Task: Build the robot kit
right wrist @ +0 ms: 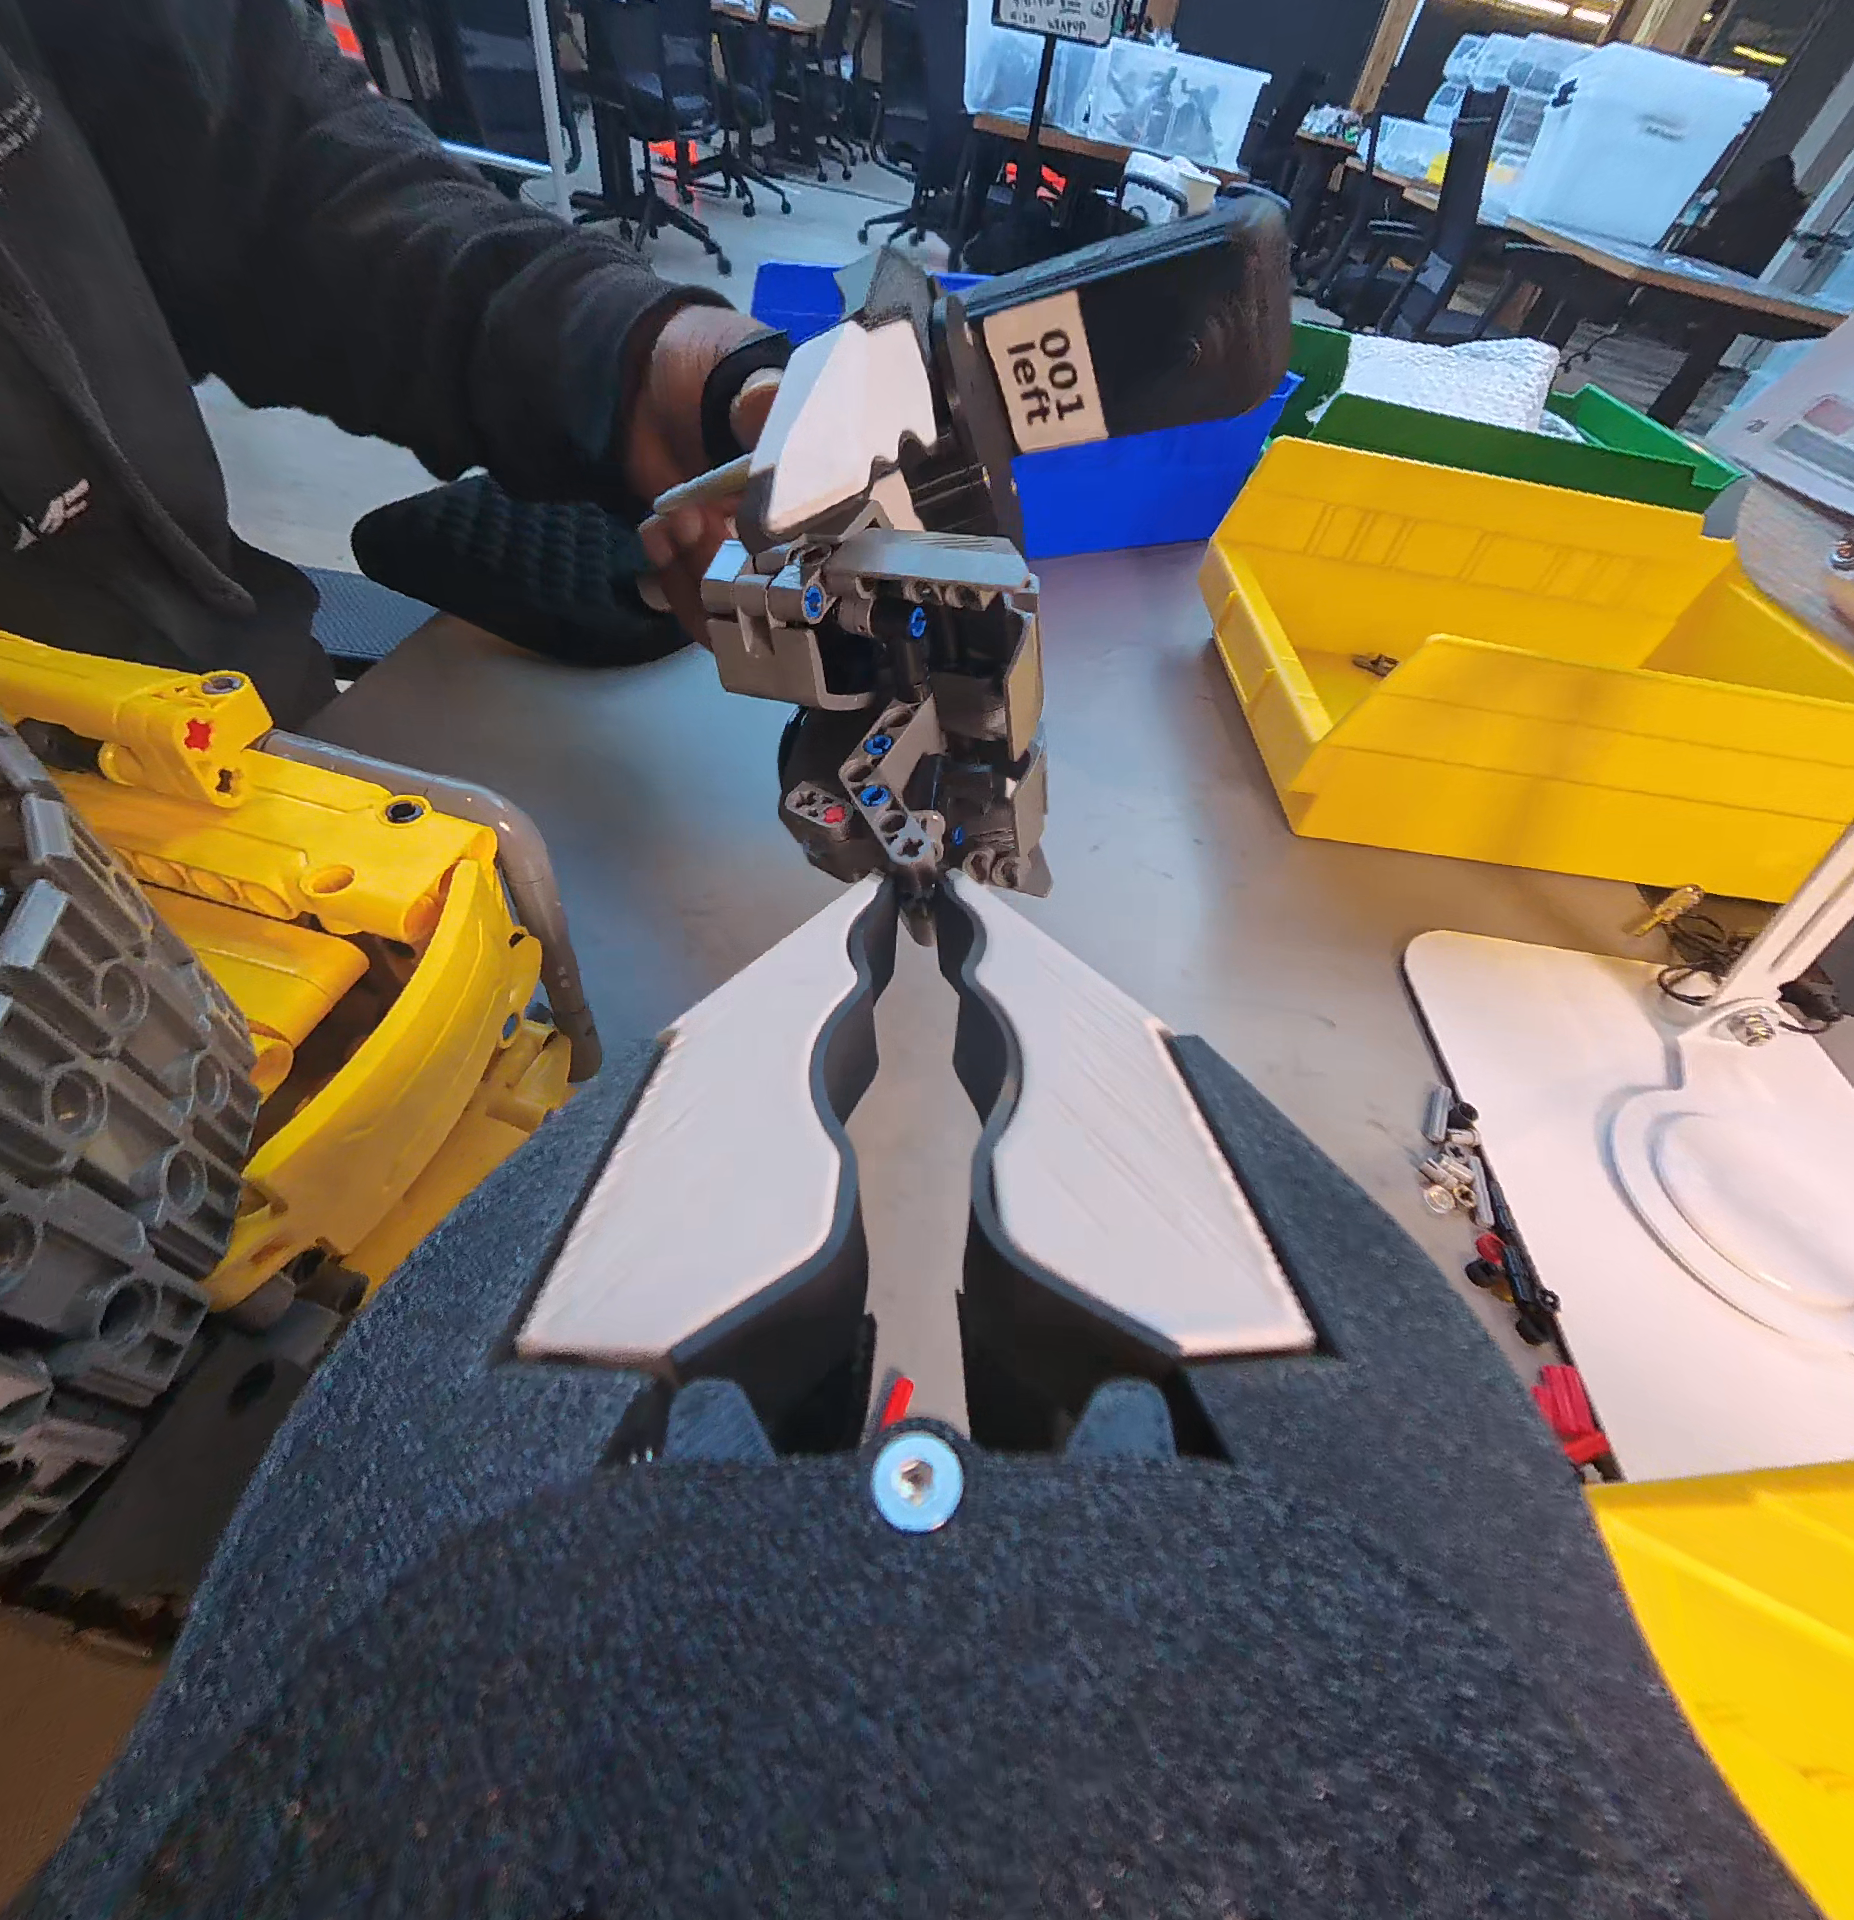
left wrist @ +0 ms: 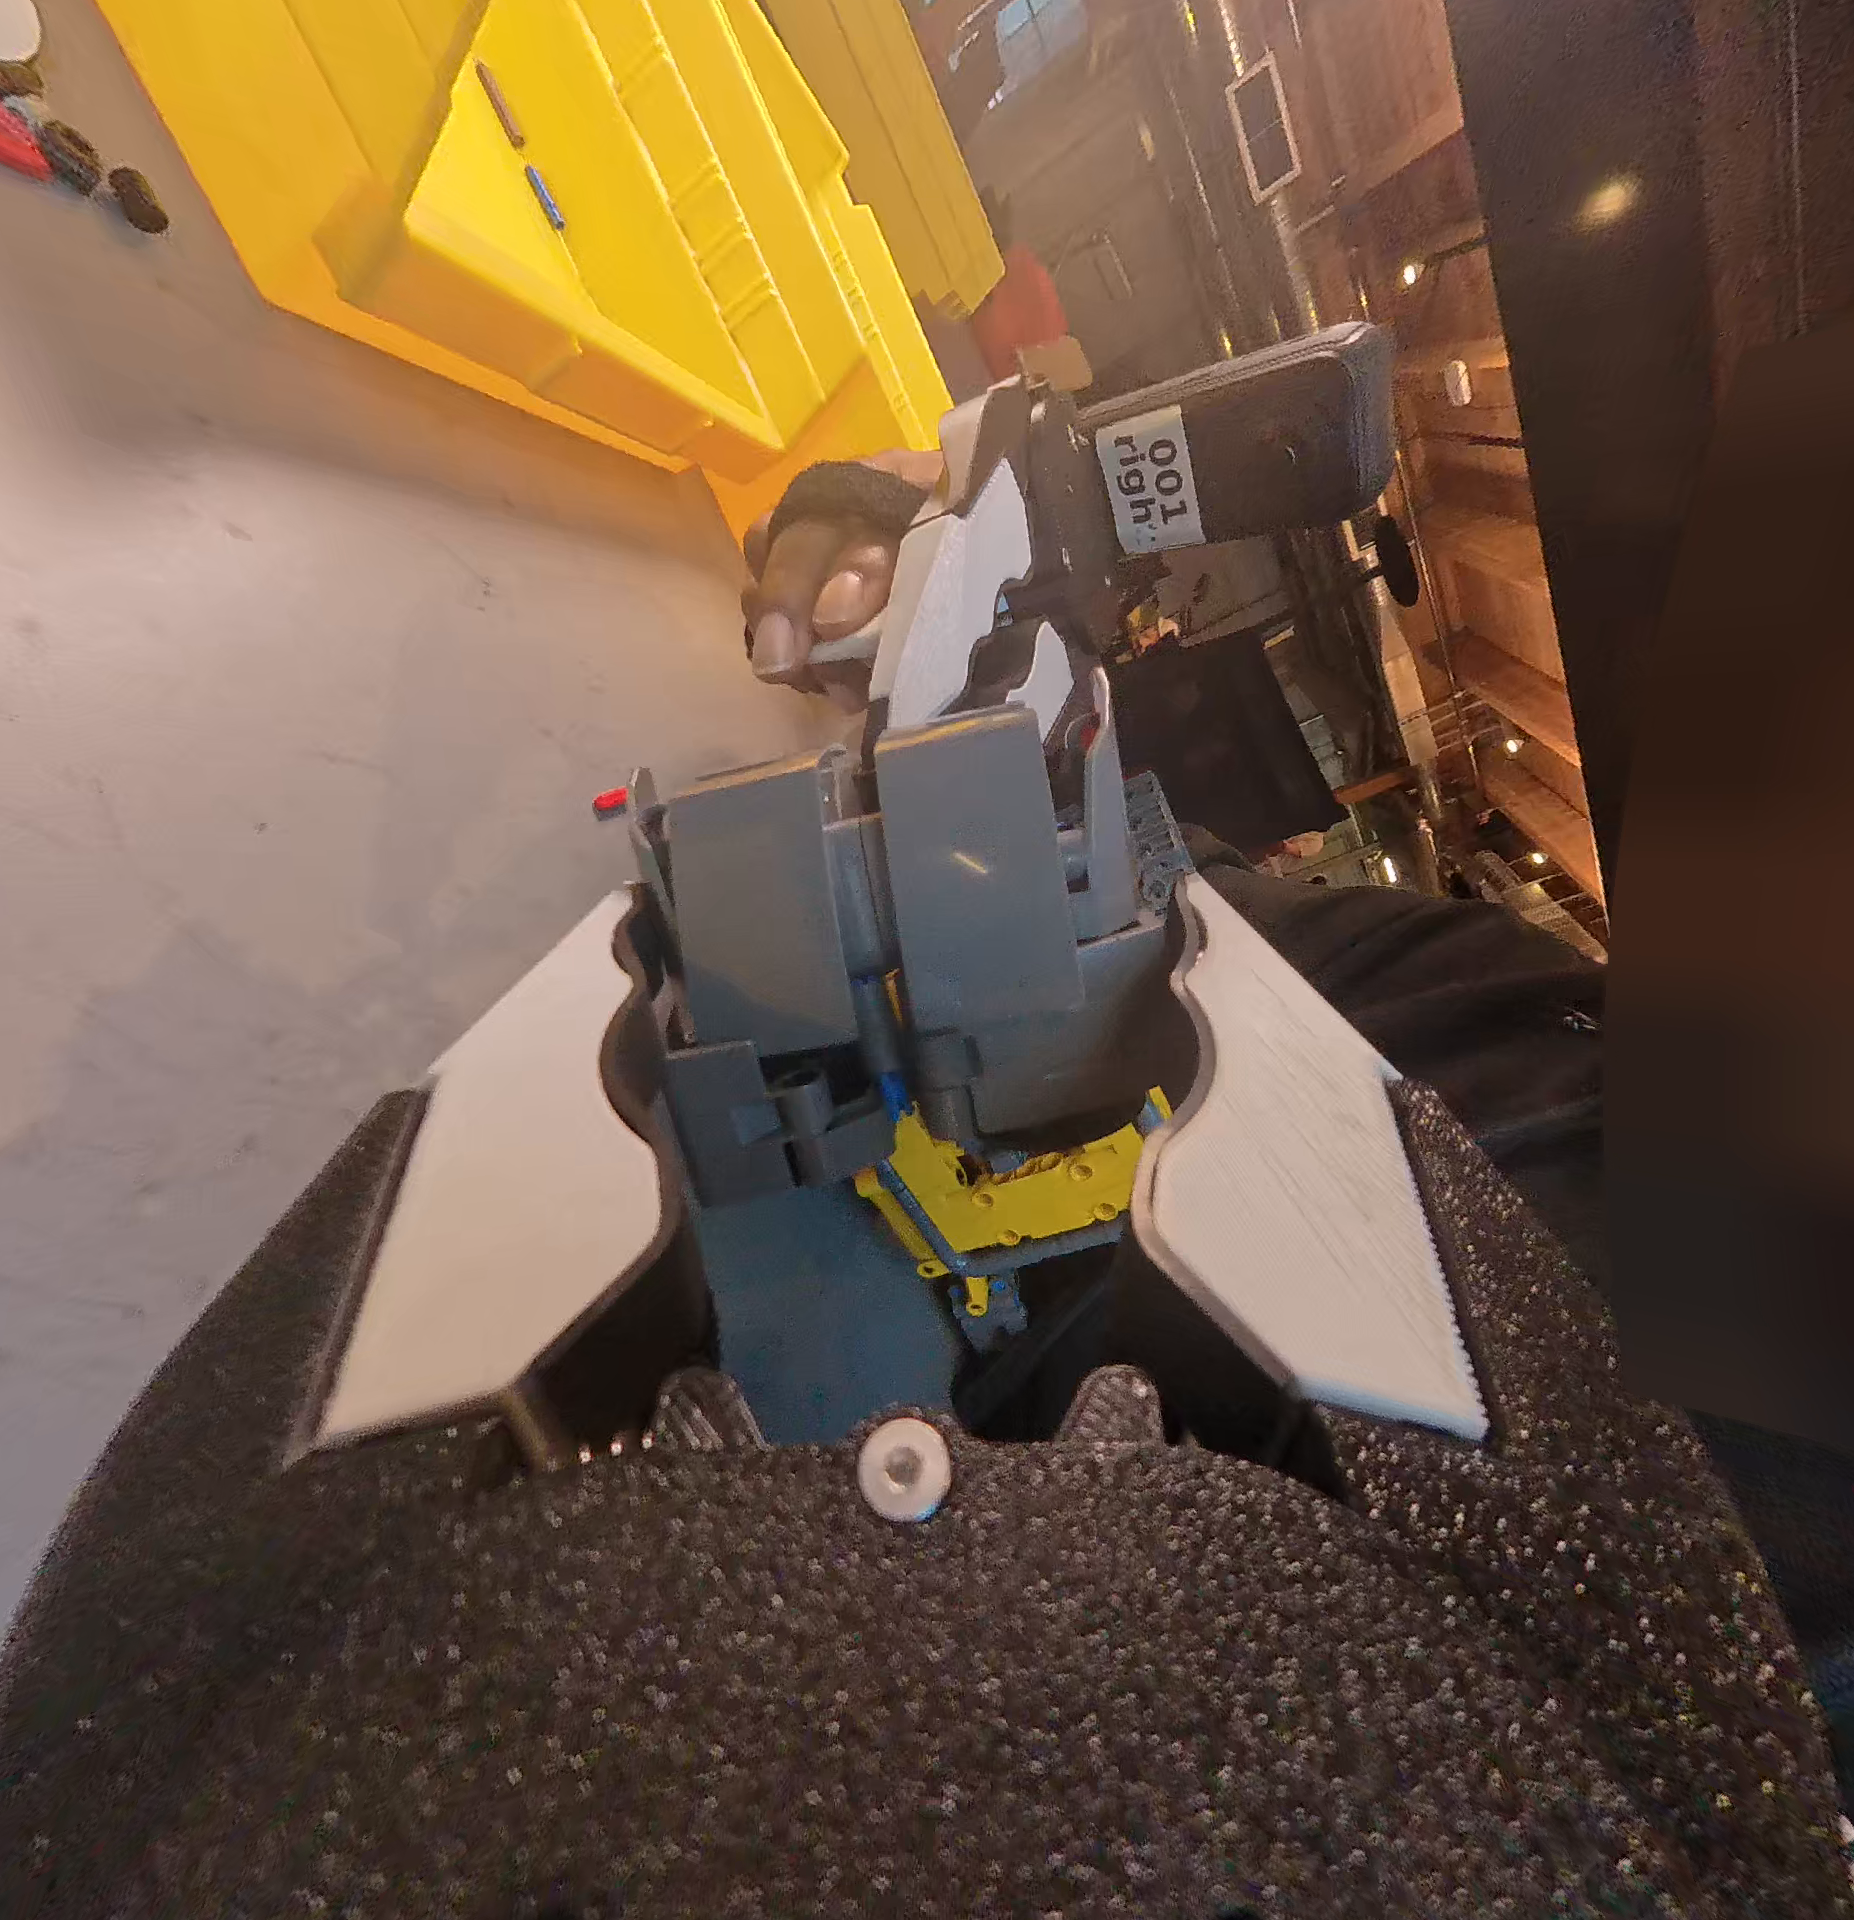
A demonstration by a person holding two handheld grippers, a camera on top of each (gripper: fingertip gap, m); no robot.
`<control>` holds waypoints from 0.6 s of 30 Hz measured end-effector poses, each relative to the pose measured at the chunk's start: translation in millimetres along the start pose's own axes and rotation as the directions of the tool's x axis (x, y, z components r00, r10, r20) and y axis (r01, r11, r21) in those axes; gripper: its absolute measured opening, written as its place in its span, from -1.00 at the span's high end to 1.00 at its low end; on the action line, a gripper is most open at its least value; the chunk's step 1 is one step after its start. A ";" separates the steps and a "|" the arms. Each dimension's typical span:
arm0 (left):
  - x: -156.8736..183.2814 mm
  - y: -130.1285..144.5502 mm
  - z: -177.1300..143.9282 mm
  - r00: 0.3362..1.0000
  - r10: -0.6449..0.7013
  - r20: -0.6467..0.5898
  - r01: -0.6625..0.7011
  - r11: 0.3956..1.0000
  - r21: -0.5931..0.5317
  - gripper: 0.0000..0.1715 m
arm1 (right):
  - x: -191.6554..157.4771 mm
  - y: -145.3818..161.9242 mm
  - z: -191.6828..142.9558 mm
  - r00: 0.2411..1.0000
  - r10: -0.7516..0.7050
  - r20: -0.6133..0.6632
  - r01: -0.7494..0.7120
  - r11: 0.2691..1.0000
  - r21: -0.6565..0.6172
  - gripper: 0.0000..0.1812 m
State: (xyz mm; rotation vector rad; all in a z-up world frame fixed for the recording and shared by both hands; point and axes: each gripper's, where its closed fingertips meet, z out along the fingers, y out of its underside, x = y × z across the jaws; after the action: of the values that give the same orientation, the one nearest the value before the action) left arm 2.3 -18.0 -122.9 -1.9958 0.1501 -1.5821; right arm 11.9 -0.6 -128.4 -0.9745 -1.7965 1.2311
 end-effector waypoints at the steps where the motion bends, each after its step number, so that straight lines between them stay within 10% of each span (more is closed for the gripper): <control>1: -0.5 -1.1 -0.9 1.000 0.008 0.008 -0.008 1.000 -0.010 -0.11 | -0.2 0.5 0.8 1.000 -0.004 -0.001 0.004 1.000 -0.002 0.92; 18: -4.6 -33.6 -5.8 0.998 0.066 0.023 -0.060 0.979 -0.196 -0.07 | -4.5 -2.0 19.5 0.979 -0.192 -0.072 0.184 0.977 -0.107 0.92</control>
State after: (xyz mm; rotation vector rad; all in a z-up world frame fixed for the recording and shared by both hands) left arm -13.2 9.5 -109.1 -2.1392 0.3663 -1.5476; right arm -3.6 -12.7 -132.4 -0.8743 -1.8529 0.9795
